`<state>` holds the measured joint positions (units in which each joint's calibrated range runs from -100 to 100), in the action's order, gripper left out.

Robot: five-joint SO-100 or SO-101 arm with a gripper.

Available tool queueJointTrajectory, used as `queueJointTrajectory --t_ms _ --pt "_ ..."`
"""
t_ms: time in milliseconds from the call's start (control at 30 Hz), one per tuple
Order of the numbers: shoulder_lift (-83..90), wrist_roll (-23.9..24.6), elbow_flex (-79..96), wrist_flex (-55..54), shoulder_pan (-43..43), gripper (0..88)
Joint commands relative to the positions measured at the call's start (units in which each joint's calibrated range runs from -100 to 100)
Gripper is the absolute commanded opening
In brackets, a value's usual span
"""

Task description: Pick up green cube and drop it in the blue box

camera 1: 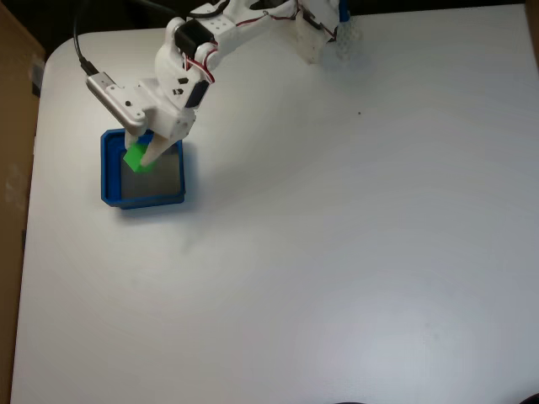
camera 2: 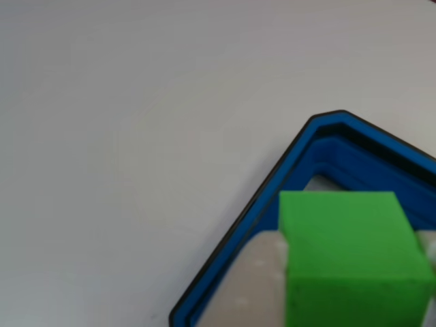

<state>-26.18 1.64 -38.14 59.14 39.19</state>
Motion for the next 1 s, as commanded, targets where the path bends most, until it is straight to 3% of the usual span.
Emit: queueJointTrajectory --t_ms 0,967 --pt "-0.44 -0.15 -0.43 0.15 2.0 1.8" --pt "-7.63 -0.1 -0.43 0.15 4.24 1.8"
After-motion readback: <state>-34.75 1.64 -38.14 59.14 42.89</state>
